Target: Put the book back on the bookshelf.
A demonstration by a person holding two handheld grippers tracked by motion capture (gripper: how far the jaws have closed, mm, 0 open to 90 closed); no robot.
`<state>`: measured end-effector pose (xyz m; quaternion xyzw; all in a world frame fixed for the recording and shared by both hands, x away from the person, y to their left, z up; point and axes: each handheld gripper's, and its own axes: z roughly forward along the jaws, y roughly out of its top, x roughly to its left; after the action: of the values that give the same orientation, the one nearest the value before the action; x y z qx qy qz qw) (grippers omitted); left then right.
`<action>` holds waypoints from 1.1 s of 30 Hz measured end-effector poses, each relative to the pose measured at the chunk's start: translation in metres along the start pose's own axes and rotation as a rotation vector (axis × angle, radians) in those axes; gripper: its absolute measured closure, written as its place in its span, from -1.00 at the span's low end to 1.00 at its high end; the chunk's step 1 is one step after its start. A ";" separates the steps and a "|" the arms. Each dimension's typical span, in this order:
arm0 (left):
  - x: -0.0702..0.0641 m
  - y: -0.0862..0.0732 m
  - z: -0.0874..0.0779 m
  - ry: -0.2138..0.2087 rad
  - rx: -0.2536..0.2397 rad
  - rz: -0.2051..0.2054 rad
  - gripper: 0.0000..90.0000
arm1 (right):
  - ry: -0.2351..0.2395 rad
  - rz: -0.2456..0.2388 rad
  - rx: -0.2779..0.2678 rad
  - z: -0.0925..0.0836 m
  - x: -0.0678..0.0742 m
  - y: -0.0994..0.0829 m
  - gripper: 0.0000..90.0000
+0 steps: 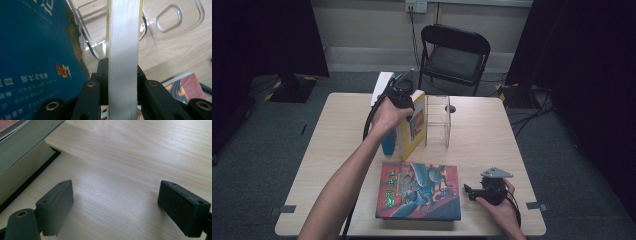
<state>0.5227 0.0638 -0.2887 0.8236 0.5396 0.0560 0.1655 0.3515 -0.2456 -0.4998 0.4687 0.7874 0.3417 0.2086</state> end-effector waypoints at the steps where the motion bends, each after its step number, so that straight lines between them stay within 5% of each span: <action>1: 0.000 0.000 0.000 -0.002 -0.006 -0.008 0.68 | 0.000 0.000 0.000 0.000 0.000 0.000 -0.71; 5: 0.002 0.005 0.003 -0.002 -0.067 -0.029 0.68 | 0.000 0.000 0.000 0.000 0.000 0.000 -0.71; 24: 0.008 0.022 0.013 0.011 -0.156 -0.082 0.68 | 0.003 -0.002 0.000 0.000 0.000 0.000 -0.71; 33: 0.006 0.009 0.014 -0.064 -0.245 -0.010 0.53 | 0.004 -0.004 0.000 0.000 0.000 0.000 -0.71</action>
<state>0.5365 0.0636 -0.2992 0.7959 0.5274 0.0945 0.2821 0.3516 -0.2459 -0.4998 0.4664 0.7889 0.3423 0.2075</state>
